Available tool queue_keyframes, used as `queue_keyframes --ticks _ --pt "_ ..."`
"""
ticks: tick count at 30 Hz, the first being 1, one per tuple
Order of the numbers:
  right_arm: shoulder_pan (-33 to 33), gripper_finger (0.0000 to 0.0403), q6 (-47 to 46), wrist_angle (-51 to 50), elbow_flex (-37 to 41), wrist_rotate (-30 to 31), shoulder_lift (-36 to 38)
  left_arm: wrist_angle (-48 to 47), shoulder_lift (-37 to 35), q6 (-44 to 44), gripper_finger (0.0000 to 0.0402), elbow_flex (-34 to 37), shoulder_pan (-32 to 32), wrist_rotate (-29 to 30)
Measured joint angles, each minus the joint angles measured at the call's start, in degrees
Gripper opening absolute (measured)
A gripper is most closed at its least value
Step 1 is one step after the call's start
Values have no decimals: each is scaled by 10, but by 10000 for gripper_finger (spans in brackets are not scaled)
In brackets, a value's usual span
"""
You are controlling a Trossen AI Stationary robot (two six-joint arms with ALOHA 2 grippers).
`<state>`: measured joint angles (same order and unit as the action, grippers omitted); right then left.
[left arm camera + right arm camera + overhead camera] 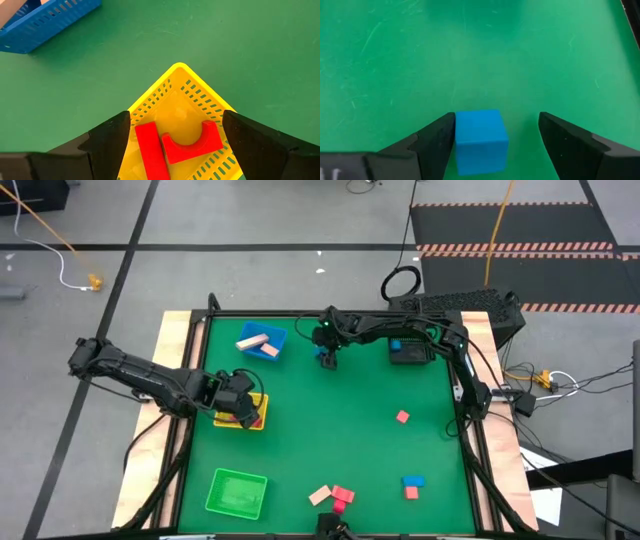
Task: Sort & place blocks by color
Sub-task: Put the top blue block into the black bin
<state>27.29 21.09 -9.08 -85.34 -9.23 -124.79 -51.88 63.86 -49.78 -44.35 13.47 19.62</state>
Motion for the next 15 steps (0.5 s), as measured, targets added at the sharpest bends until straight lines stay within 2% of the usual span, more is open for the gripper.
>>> queue_keyframes --ticks 8,15 --pt "0 276 4 -5 0 0 0 0 0 0 319 0 0 0" --pt "10 243 -15 -50 1 1 12 1 0 0 319 0 0 -1"
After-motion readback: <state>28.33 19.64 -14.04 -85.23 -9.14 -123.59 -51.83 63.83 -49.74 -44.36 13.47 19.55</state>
